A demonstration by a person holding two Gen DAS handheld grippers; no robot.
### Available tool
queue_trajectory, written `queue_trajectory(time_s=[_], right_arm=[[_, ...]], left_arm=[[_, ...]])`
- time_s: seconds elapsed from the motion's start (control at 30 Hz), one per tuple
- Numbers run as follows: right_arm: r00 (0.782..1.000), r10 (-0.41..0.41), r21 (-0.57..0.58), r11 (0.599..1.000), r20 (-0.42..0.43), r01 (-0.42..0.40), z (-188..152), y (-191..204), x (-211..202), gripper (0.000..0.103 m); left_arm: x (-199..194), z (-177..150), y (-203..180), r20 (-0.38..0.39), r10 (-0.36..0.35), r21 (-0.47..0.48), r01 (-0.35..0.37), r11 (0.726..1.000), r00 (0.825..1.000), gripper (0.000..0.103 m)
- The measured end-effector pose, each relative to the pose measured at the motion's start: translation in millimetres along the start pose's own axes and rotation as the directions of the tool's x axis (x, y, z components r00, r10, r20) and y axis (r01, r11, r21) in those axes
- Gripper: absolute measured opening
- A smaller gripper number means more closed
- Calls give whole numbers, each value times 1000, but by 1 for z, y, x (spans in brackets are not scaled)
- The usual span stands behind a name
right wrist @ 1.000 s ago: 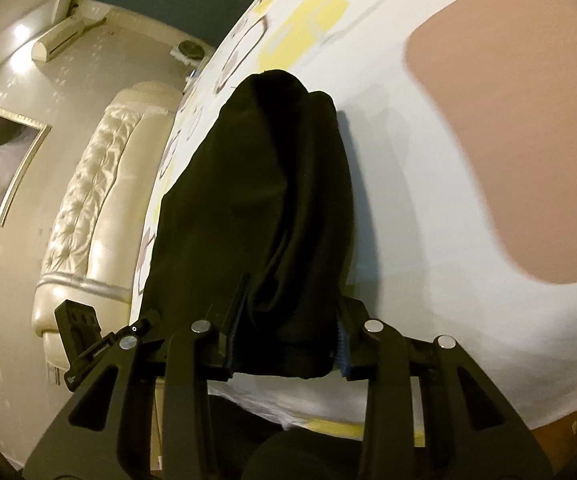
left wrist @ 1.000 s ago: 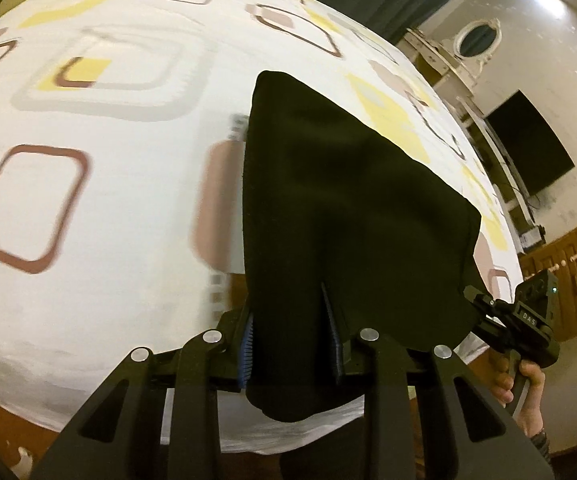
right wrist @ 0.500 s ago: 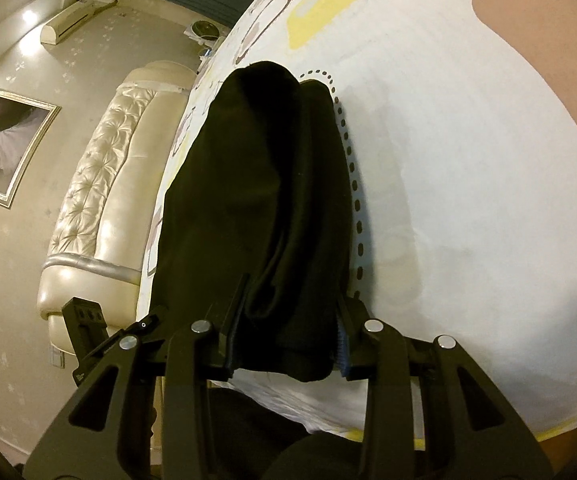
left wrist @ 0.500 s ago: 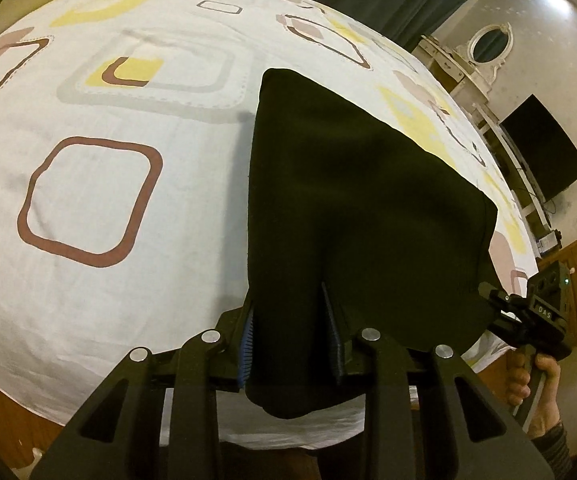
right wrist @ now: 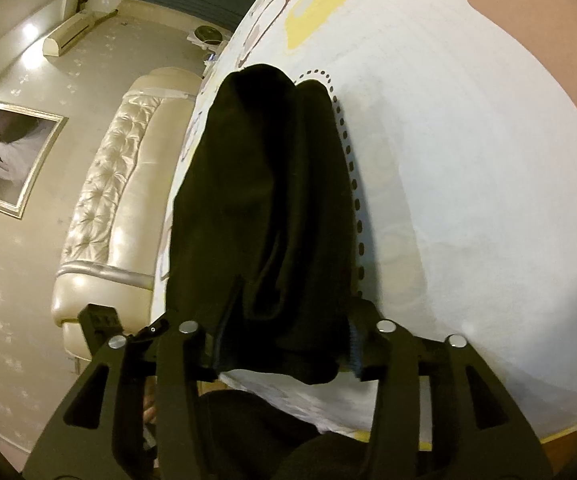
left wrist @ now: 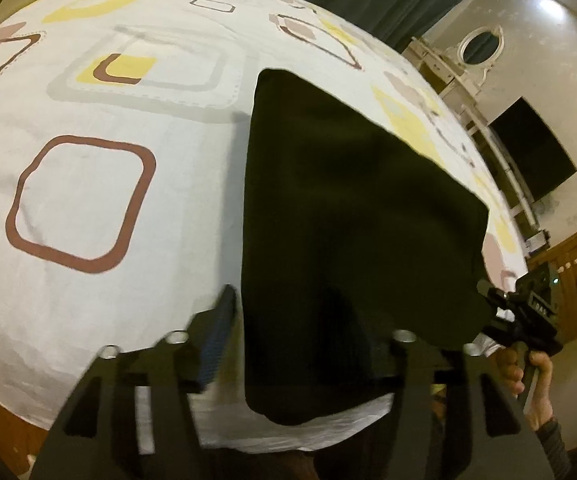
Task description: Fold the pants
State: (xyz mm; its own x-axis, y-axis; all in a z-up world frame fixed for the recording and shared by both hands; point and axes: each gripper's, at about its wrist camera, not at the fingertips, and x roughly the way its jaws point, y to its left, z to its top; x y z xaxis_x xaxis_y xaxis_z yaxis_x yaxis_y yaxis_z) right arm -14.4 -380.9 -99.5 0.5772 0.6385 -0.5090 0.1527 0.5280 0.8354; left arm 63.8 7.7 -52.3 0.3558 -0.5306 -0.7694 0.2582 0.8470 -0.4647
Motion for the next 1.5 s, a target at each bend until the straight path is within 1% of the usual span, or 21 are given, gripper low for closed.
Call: queue_trajectory(time_s=[0.03, 0.1, 0.13, 0.17, 0.23, 0.37, 0.47, 0.5, 0.53, 0.57, 0.6, 0.63, 0.67, 0.77, 0.83, 1.03, 1.2, 1.3, 1.37, 1.5], right_arm=[[1000, 2, -2, 1000, 3, -2, 2, -1, -4, 52], [1000, 2, -8, 1000, 32, -1, 8, -2, -12, 58], [999, 4, -4, 1000, 49, -4, 10, -3, -15, 61], [998, 10, 10, 1000, 68, -10, 14, -7, -18, 62], [997, 30, 39, 999, 76, -33, 21, -12, -18, 63], [998, 34, 40, 999, 59, -37, 36, -13, -3, 64], [999, 29, 27, 999, 31, -30, 43, -12, 9, 64], [999, 26, 15, 1000, 22, -26, 44, -11, 11, 64], [1000, 17, 1, 1000, 14, -17, 45, -10, 14, 56], [1000, 4, -15, 1000, 1, -4, 45, -9, 19, 48], [1000, 5, -13, 1000, -1, -5, 45, -8, 23, 38], [1000, 11, -7, 1000, 4, -11, 46, -9, 23, 33], [1000, 17, -7, 1000, 14, -16, 45, -9, 23, 32], [999, 17, -13, 1000, 34, -16, 42, -5, 22, 30], [999, 20, -14, 1000, 37, -20, 41, -2, 23, 29], [1000, 25, -43, 999, 17, -24, 42, 19, 43, 29], [999, 47, -57, 997, -10, -48, 41, 36, 62, 29], [999, 46, -58, 997, -18, -47, 38, 38, 69, 29], [999, 42, -40, 998, -18, -42, 37, 32, 71, 28], [999, 49, -27, 998, -7, -49, 33, 25, 70, 28]], left_arm=[[-2, 3, 3, 6, -22, -7, 22, 1000, 1000, 70], [-3, 8, 5, 16, -55, -15, 55, 998, 998, 75], [-3, 13, 7, 20, -71, -18, 72, 997, 997, 75], [-1, 16, 9, 19, -84, -21, 85, 996, 996, 75], [9, 25, 12, -3, -122, -36, 122, 992, 993, 76], [35, 36, 16, -62, -157, -63, 153, 986, 986, 76], [46, 41, 15, -71, -154, -55, 150, 987, 986, 75], [47, 42, 14, -66, -148, -44, 145, 988, 987, 68], [48, 42, 13, -66, -148, -35, 146, 989, 987, 55], [49, 43, 12, -74, -156, -30, 155, 988, 985, 52], [48, 43, 11, -69, -150, -23, 149, 989, 986, 43], [47, 42, 9, -63, -149, -11, 148, 989, 987, 36], [43, 41, 4, -53, -122, 17, 123, 992, 991, 35], [37, 43, -4, -44, -71, 59, 73, 996, 997, 29], [32, 44, -4, -32, -53, 62, 55, 997, 998, 26], [20, 45, 10, -1, 1, 55, -1, 998, 1000, 26], [3, 41, 25, 14, 42, 41, -42, 998, 999, 26], [-1, 39, 32, 22, 57, 40, -57, 998, 998, 26], [1, 36, 36, 24, 53, 40, -54, 998, 998, 26], [2, 32, 34, 40, 70, 56, -72, 996, 997, 26]])
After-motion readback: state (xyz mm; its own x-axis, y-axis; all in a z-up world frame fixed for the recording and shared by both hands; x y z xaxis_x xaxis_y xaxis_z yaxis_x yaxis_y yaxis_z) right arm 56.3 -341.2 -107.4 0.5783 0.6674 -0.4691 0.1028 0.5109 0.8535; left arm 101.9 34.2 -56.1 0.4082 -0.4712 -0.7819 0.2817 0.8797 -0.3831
